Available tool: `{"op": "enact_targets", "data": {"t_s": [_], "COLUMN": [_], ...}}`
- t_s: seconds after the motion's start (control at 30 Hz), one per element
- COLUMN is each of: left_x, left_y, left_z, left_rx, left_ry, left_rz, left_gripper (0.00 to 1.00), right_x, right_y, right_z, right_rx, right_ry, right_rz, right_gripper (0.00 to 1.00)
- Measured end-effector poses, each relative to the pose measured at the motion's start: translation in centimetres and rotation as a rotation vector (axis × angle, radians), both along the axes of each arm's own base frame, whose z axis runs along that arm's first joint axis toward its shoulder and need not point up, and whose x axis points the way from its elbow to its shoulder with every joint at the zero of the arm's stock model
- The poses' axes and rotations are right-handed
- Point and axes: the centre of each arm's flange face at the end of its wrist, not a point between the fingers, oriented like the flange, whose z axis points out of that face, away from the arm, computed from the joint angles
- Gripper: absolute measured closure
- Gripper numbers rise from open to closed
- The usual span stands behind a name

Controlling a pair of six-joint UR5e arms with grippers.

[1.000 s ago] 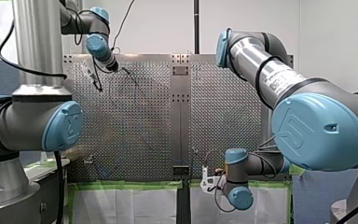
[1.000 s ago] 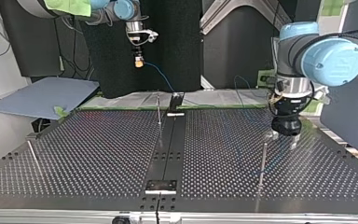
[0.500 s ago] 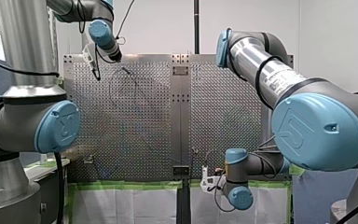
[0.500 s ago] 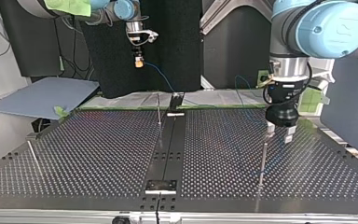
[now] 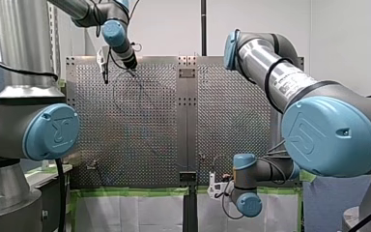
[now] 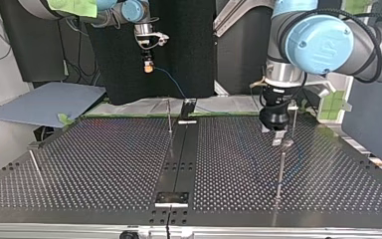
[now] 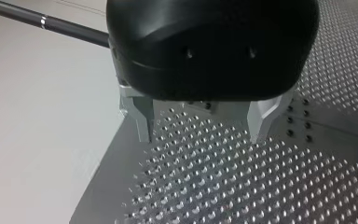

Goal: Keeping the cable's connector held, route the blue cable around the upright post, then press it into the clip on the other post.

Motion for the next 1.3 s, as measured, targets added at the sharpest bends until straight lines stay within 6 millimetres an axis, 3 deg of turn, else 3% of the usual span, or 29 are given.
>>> {"op": "enact_targets", "data": {"t_s": [0.23,0.43,1.3], "left_x": [1.6,2.6,3.4], "left_y": [0.6,0.9,3.4], "left_z": [1.0,0.5,0.2], "left_rx": [0.075,0.121,0.126], "left_ry": [-0.014,0.000,0.017], "left_rz": [0.048,0.057,0.159], "left_gripper": [0.02,0.02,0.02], "right_x": [-0.1,-0.1,0.0], "right_y": [-0.1,-0.2,-0.2], "right_z": [0.0,0.0,0.0], "right_rx": [0.000,0.000,-0.002], "right_ry": [0.000,0.001,0.002], "right_rz": [-0.002,-0.004,-0.003], "right_gripper": [1.00,1.00,1.00]}}
